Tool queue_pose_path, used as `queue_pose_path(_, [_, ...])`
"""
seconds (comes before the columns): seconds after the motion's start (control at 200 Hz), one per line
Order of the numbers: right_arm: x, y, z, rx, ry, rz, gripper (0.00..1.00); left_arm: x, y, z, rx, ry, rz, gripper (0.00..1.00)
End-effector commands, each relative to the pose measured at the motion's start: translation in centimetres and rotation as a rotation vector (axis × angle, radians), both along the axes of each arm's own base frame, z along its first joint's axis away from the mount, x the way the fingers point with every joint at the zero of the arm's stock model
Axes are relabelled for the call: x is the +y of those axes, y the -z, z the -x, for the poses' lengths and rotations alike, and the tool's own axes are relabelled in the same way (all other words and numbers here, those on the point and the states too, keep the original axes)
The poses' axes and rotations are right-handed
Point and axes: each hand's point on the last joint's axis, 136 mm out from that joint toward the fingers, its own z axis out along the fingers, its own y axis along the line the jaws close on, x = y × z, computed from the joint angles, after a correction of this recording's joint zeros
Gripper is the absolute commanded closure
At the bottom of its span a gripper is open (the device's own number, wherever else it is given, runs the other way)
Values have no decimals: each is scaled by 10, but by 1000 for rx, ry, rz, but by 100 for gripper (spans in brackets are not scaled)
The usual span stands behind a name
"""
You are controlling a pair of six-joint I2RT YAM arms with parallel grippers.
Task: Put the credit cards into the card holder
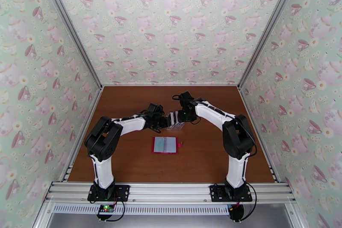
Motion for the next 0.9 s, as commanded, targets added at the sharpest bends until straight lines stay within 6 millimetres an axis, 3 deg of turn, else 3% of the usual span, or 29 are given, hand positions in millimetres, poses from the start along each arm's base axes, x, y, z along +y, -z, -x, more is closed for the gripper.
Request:
queue_pose_path(0.0, [4,3,2,21,-28,13,57,15,29,16,86,-18,-67,50])
queue_pose_path(0.21, [-4,7,1,22,-24,59,57,17,30,18,87,-19,-71,50])
queue_pose_path(0.546, [-17,-19,-8,-45,4,95,58,21,31,20,87,-22,-76,51])
queue_pose_path(0.892, [-19,-31,-11,-65,12,95,59,21,30,19,86,-22,-72,51])
